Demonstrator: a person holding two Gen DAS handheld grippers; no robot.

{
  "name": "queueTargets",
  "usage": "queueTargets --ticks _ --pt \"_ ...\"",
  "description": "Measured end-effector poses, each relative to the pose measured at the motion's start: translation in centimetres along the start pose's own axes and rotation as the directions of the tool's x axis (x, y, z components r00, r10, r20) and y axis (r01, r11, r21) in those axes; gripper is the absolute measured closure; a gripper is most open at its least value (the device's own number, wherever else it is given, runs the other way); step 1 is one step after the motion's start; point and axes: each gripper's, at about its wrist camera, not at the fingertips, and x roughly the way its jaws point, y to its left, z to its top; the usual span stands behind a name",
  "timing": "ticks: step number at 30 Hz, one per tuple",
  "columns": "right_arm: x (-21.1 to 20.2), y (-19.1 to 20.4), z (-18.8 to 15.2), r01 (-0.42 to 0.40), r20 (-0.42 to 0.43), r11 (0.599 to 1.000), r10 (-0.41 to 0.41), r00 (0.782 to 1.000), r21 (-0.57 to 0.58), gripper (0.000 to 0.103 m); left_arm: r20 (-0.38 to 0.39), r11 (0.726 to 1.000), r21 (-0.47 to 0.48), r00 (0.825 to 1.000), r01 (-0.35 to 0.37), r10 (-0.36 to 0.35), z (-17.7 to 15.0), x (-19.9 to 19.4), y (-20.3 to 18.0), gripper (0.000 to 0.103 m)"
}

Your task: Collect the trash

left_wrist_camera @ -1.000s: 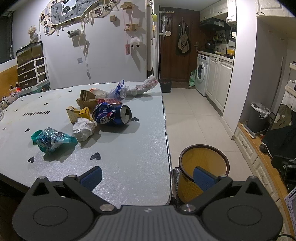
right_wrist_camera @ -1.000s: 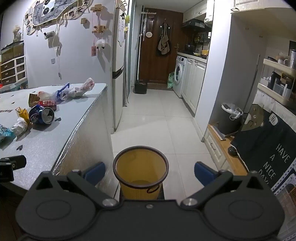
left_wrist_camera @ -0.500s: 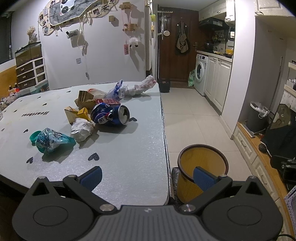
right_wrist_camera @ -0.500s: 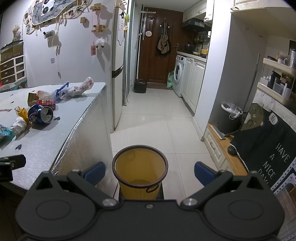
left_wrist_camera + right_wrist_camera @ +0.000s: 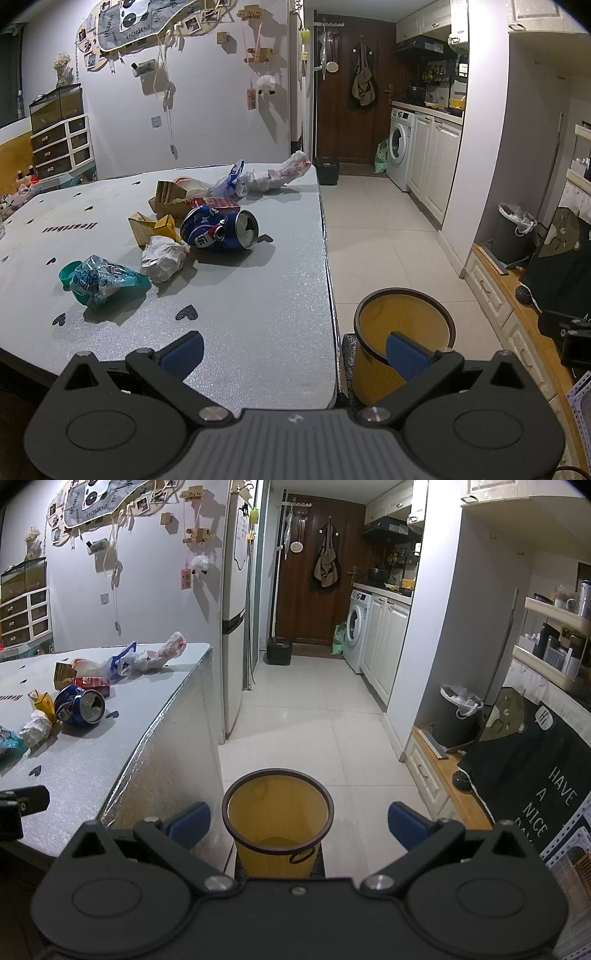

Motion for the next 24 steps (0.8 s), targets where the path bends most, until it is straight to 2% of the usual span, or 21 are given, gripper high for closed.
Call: queueTargets --ticks 24 --pt "-0.08 0.06 -0.24 0.002 0.000 1.000 -0.002 1.000 -0.004 0.000 0.002 1.000 -0.001 1.000 0.000 0.000 0.03 -0.02 -0.02 0.000"
